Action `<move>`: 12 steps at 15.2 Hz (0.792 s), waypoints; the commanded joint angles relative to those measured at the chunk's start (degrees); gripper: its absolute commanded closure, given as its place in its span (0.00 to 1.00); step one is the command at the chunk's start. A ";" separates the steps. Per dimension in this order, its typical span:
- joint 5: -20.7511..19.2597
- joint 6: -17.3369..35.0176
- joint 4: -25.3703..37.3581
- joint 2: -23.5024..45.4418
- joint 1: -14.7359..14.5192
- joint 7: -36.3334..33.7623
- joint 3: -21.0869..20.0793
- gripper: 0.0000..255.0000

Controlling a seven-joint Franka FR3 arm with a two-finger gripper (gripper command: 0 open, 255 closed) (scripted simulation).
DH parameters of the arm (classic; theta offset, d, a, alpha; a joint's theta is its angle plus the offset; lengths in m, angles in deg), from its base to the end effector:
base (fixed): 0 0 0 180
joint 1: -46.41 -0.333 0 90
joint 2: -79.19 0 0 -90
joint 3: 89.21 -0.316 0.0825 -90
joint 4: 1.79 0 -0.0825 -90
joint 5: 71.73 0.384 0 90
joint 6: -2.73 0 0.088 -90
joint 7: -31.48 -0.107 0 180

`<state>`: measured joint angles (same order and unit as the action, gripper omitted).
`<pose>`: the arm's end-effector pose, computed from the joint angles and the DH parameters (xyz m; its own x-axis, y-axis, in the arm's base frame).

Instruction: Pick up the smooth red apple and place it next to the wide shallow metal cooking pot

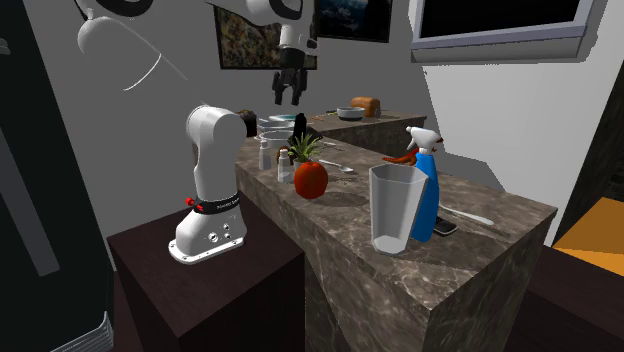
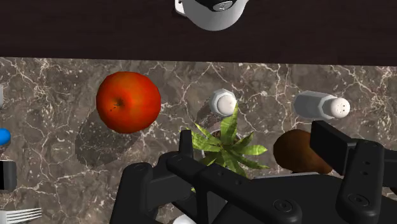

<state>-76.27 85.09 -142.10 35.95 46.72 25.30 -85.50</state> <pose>0.2917 -0.0334 0.5279 0.9555 -0.1573 -0.2496 -0.1465 -0.9873 0.0615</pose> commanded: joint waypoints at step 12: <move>-8.91 11.38 -8.62 -3.81 6.74 19.35 21.13 0.00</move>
<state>-84.05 95.14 -150.41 31.74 52.74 42.26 -66.94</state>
